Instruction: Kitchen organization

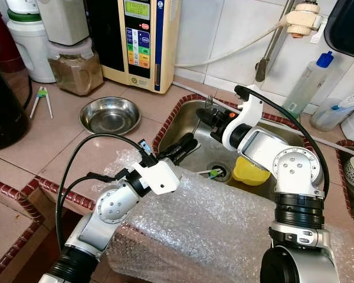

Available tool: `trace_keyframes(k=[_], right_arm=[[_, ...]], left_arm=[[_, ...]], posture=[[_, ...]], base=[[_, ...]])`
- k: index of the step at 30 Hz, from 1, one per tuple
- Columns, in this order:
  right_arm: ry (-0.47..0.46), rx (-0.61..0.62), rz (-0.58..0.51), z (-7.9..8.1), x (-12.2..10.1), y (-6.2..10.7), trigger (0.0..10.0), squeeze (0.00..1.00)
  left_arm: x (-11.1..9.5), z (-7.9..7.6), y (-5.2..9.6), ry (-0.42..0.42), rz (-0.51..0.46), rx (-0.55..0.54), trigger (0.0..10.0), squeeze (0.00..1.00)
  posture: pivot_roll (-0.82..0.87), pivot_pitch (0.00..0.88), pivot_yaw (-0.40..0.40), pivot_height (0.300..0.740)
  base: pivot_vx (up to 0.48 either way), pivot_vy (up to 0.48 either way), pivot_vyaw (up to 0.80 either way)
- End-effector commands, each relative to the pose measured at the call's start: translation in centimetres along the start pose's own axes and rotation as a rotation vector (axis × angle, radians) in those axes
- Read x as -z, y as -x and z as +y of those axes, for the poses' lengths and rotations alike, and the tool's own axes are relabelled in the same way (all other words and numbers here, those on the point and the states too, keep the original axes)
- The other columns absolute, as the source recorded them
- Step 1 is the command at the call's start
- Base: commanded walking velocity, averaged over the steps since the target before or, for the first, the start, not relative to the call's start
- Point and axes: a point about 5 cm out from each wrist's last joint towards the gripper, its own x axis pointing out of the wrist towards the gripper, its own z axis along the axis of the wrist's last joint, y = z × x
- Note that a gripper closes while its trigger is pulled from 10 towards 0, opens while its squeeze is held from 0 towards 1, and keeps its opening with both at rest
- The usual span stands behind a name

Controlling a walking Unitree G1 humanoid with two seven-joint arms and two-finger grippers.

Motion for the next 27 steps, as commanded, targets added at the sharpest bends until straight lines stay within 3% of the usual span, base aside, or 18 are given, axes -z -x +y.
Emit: trace_keyframes(k=[1,10,17,18,27], right_arm=[[0.033,-0.03,0.039,0.8,0.8,-0.1,0.0,0.0],[0.027,-0.007,0.037,0.3,0.9,-0.2,0.0,0.0],[0.035,-0.004,-0.026,0.3,-0.3,-0.4,0.0,0.0],[0.044,-0.006,-0.03,0.4,-0.6,-0.6,10.0,1.0],[0.078,-0.074,0.032,2.2,-1.4,-2.2,10.0,1.0]], left_arm=[[-0.6,-0.2,-0.7,-0.006,-0.036,0.015,0.0,0.0],[-0.4,-0.6,-0.8,-0.004,-0.033,0.02,0.0,0.0],[-0.2,-0.8,-1.0,-0.009,-0.028,0.024,0.0,0.0],[-0.2,-0.8,-1.0,-0.011,-0.027,0.026,0.0,0.0],[-0.1,-1.0,-1.3,-0.028,-0.031,0.036,0.0,0.0]], posture=[[0.09,0.066,-0.102,0.74],[0.09,0.057,-0.105,0.74],[0.09,0.044,-0.108,0.74],[0.08,0.041,-0.108,0.74],[0.08,0.035,-0.114,0.74]], base=[[0.0,0.0,0.0],[0.0,0.0,0.0],[0.0,0.0,0.0],[0.0,0.0,0.0],[0.0,0.0,0.0]])
